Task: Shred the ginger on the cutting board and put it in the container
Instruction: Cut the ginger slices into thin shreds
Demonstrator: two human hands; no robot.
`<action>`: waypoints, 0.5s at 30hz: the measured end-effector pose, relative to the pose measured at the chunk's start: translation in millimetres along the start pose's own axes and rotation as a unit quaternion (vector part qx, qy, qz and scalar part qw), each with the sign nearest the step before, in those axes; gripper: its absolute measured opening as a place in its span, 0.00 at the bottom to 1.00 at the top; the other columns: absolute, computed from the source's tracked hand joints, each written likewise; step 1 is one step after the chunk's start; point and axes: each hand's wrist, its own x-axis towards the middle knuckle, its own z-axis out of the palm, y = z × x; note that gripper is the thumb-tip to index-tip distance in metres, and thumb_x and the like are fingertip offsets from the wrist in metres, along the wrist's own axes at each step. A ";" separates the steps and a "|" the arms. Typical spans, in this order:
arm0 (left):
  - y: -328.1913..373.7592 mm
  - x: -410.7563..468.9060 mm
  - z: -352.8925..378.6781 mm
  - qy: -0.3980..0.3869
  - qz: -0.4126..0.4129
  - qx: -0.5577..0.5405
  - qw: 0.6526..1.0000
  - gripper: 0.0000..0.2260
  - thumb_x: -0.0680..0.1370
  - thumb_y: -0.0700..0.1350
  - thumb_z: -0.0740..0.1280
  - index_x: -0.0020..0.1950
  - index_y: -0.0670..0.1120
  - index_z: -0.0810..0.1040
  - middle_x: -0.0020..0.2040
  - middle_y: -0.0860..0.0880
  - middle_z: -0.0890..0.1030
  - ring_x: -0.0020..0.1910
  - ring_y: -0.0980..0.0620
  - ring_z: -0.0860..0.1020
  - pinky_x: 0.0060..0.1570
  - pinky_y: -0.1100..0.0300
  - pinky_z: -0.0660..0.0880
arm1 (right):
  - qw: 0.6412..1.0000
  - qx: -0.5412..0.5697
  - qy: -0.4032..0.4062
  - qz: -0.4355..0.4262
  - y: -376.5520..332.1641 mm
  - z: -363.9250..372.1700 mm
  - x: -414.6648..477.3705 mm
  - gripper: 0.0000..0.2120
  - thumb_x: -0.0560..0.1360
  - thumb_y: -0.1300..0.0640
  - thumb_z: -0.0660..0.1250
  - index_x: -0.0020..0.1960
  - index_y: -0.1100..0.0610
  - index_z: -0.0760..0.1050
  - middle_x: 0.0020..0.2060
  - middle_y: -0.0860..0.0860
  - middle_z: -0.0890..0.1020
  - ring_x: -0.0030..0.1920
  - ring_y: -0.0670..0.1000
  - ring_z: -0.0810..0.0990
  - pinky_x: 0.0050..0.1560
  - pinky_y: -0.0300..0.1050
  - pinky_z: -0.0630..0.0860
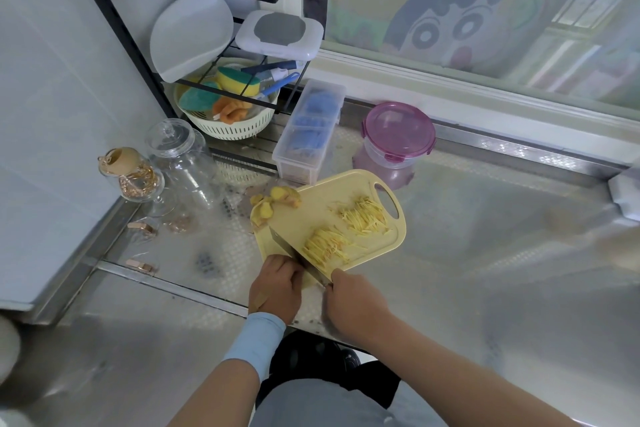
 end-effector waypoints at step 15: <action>0.5 -1.3 -1.8 -0.032 -0.020 -0.011 0.999 0.11 0.72 0.46 0.60 0.39 0.46 0.81 0.41 0.50 0.78 0.47 0.54 0.72 0.35 0.62 0.73 | 0.998 0.049 -0.017 0.027 -7.8 0.9 18.5 0.11 0.84 0.56 0.55 0.58 0.59 0.73 0.52 0.59 0.79 0.53 0.62 0.80 0.47 0.49 0.74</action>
